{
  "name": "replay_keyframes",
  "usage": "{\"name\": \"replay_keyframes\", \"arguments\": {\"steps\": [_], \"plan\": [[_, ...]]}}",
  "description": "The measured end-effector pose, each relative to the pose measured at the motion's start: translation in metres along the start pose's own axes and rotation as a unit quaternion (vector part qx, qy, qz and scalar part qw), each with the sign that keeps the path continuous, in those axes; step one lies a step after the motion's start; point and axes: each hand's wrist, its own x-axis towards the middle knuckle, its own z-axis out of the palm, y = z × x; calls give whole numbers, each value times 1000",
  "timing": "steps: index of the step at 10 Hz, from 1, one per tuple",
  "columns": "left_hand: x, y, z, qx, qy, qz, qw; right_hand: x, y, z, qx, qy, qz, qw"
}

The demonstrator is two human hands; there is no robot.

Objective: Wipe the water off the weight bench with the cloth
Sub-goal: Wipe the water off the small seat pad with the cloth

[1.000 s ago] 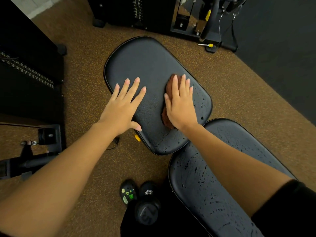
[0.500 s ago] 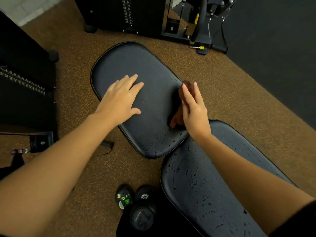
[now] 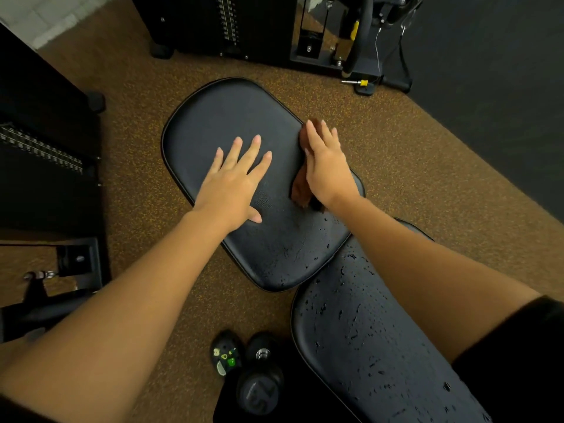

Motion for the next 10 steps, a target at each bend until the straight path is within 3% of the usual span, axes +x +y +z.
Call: {"name": "replay_keyframes", "arguments": {"steps": [2, 4, 7, 9, 10], "plan": [[0, -3, 2, -12, 13, 12, 1000, -27, 9, 9, -44, -8, -84, 995], [1, -4, 2, -4, 11, 13, 1000, -32, 31, -7, -13, -8, 40, 999], [1, -2, 2, 2, 4, 10, 1000, -60, 35, 7, -57, -20, -43, 997], [1, -3, 0, 1, 3, 9, 1000, -55, 43, -4, -11, -2, 86, 996], [1, -2, 1, 6, 4, 8, 1000, -52, 37, -1, -9, 1, 91, 996]]}}
